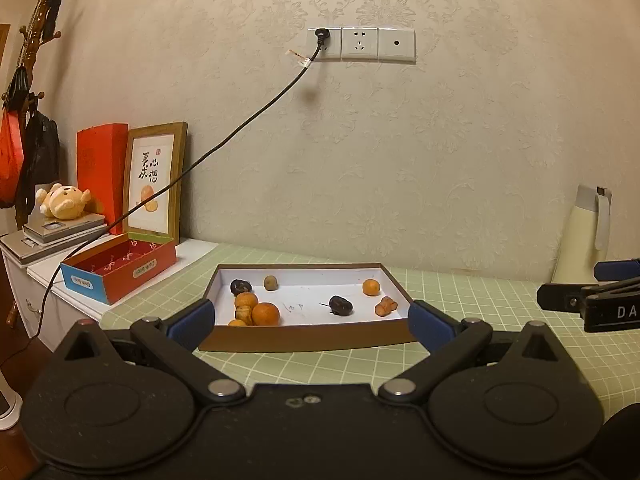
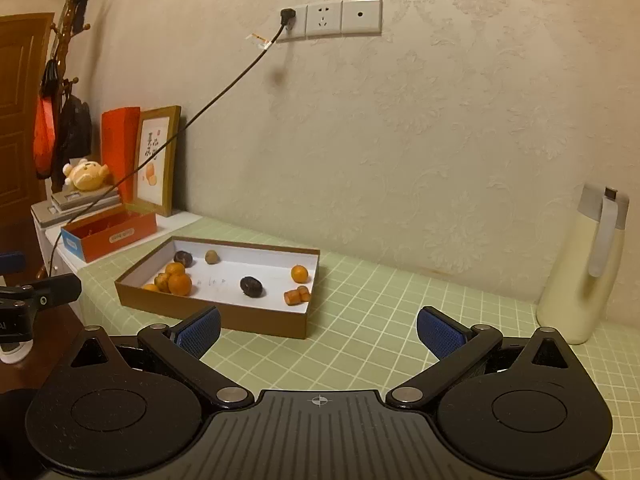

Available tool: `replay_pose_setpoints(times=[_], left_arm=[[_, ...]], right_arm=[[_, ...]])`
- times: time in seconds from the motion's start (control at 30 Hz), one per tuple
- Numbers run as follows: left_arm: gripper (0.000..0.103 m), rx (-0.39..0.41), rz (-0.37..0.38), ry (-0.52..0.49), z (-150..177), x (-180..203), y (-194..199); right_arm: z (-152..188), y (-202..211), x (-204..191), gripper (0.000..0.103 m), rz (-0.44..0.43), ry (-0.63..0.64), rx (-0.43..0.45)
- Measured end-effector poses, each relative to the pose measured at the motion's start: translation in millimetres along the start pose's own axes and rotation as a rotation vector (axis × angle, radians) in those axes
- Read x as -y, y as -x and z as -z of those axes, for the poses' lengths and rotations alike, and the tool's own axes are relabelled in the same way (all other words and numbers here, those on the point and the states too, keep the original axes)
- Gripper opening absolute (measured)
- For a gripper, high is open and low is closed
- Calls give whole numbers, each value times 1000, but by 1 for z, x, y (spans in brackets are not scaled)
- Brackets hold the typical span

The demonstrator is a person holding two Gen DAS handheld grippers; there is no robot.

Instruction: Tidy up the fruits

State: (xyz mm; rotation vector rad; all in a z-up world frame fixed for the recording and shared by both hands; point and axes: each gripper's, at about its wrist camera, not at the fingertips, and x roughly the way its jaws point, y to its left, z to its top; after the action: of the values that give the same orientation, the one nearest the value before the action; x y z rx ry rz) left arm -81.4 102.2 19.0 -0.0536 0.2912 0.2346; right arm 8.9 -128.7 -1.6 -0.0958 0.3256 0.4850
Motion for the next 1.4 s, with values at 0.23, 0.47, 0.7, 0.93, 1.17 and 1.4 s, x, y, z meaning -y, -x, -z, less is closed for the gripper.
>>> replay_pose_setpoints(times=[0.23,0.47,0.7,0.93,1.17,1.4], left_arm=[[97,3,-1,-12,0,0,0],[97,3,-2,-10,0,0,0],[97,2,-2,-9,1,-1,0],[97,4,-2,-10,1,-1,1],[97,3,-3,-14,1,-3,2],[97,3,-4,-11,1,-4,1]], right_arm=[[-1,-1,0,103,6,4,-4],[-2,-1,1,103,8,-5,-9],[-1,-1,2,103,9,-5,-9],[0,-1,-1,103,17,12,-11],[0,-2,-1,103,16,12,-16],[0,-3,0,103,17,16,-18]])
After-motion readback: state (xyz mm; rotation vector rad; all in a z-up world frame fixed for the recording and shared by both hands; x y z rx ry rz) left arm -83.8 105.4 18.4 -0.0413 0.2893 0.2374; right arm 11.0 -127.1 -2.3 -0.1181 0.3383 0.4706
